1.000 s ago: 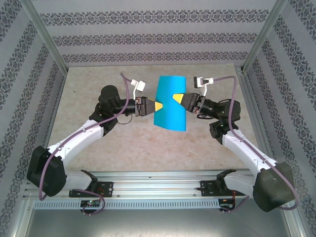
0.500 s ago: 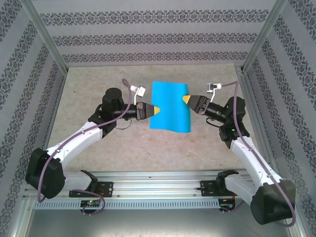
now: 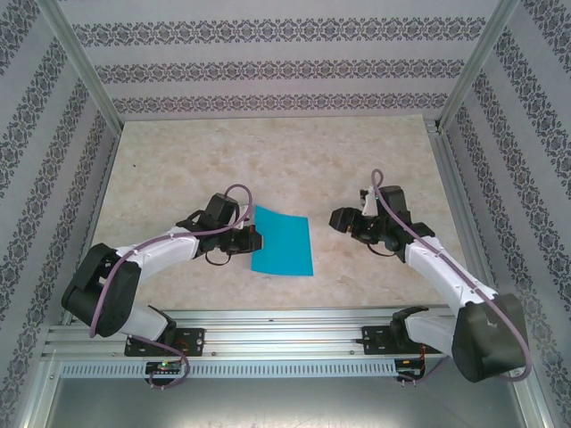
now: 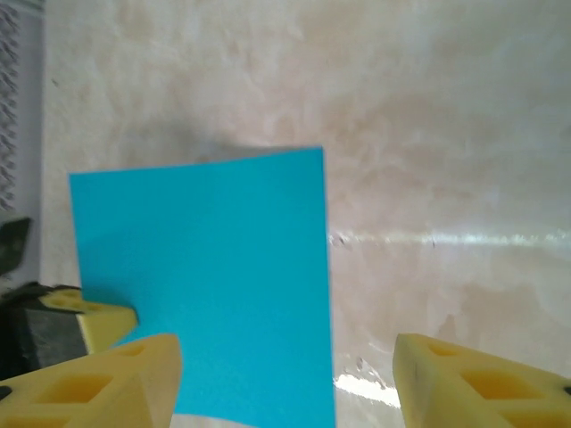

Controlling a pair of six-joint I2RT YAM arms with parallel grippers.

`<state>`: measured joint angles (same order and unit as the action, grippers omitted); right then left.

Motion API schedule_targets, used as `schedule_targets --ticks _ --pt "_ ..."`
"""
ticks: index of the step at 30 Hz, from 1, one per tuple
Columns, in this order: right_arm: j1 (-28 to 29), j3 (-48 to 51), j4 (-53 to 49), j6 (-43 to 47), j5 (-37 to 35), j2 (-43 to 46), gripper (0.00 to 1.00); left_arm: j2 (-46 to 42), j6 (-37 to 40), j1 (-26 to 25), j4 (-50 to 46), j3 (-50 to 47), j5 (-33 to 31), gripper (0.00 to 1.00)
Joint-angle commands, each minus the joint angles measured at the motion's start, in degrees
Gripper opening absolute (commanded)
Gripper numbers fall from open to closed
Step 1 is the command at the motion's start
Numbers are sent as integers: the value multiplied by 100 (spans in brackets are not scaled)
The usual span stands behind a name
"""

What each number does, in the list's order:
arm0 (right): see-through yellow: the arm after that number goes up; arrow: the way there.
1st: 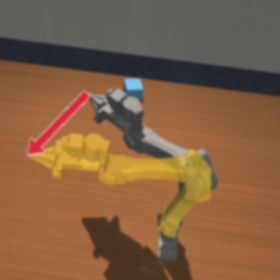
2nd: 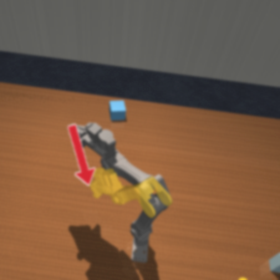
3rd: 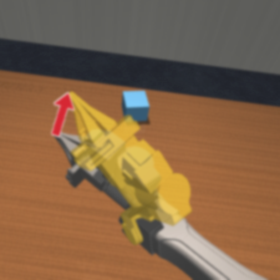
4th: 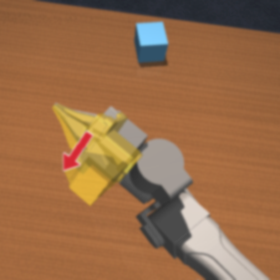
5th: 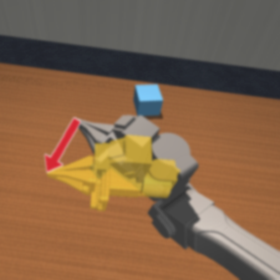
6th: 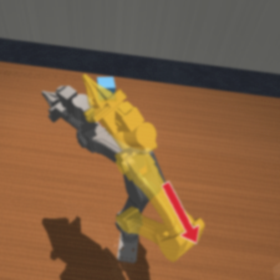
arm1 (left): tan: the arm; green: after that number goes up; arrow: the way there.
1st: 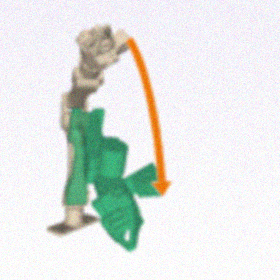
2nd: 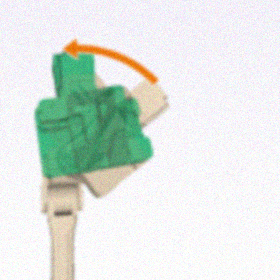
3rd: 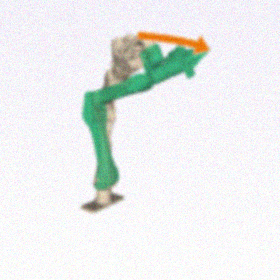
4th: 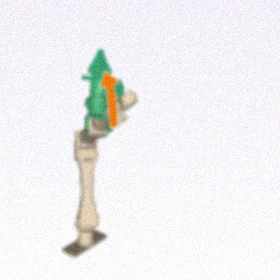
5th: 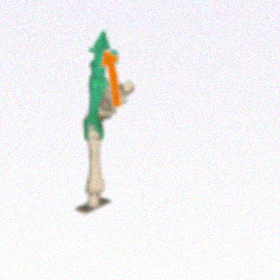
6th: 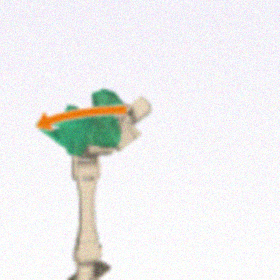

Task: Fold a paper plane with a square sheet of paper (fold left side to right side)
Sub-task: Place a square sheet of paper at the center of the table, then first fold in half a square sheet of paper at the center of the table.

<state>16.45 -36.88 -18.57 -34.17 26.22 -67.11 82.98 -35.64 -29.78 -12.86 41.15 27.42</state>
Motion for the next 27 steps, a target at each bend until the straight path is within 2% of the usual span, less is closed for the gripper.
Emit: schedule_targets --ticks 1,8,16,22,27 --pt "357 11 248 7 -460 -345 64 -34 454 167 -582 142 -492 0" --pt "920 -46 1120 -439 -407 -1291 59 125 834 267 -1008 322 -554 2" --pt "1465 -279 2007 -947 -230 -2325 46 164 672 278 -660 430 -183 30" --pt "1575 -375 2174 -1041 -260 -2744 36 75 388 273 -47 415 348 44" --pt "1597 -416 2064 -1004 -361 -2887 35 157 196 275 341 415 682 54"
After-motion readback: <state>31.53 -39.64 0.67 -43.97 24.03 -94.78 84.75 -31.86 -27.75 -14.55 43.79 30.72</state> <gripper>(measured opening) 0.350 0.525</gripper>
